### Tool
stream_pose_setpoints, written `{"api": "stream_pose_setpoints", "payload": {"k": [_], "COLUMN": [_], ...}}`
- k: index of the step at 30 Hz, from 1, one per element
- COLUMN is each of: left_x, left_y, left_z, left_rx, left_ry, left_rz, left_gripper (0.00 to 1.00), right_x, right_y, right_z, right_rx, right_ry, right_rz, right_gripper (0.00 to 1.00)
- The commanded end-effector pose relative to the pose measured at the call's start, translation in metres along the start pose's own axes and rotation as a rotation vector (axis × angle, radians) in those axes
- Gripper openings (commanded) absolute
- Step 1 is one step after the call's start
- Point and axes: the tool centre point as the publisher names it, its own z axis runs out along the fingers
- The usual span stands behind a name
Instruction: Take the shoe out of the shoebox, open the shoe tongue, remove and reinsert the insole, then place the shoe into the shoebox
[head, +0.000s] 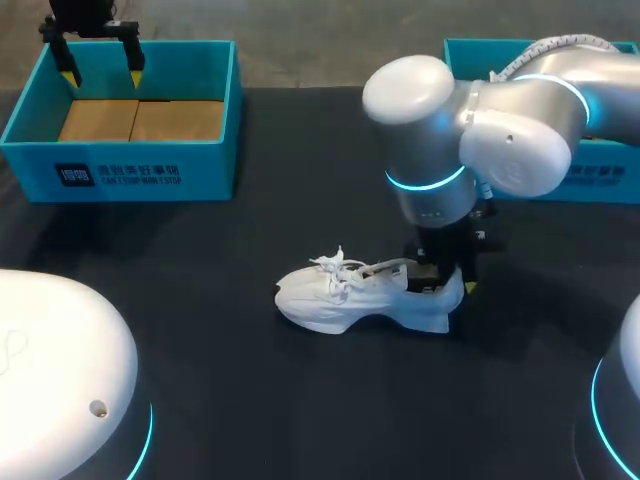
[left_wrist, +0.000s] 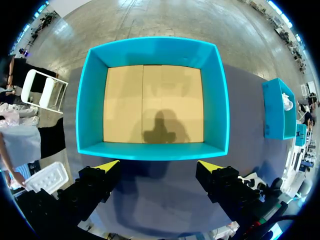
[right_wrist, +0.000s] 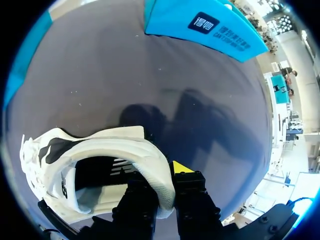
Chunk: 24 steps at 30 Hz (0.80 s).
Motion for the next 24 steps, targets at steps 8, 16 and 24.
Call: {"api": "stream_pose_setpoints", "payload": {"k": [8, 16, 24], "left_x": [0.000, 0.000, 0.000], "left_y": [0.000, 0.000, 0.000], "left_z": [0.000, 0.000, 0.000], "left_rx": [0.000, 0.000, 0.000], "left_ry": [-0.001, -0.001, -0.001], "left_rz": [0.000, 0.000, 0.000], "left_gripper": [1.00, 1.00, 1.00], "right_x": [-0.003, -0.004, -0.002], "right_y": [0.004, 0.001, -0.003], "right_z": [0.005, 0.003, -0.006], "right_rx": [-0.021, -0.010, -0.013], "right_ry": [0.018, 0.028, 0.035], "right_rz": [-0.020, -0.020, -0.018], "right_gripper": [0.00, 0.00, 0.89]}}
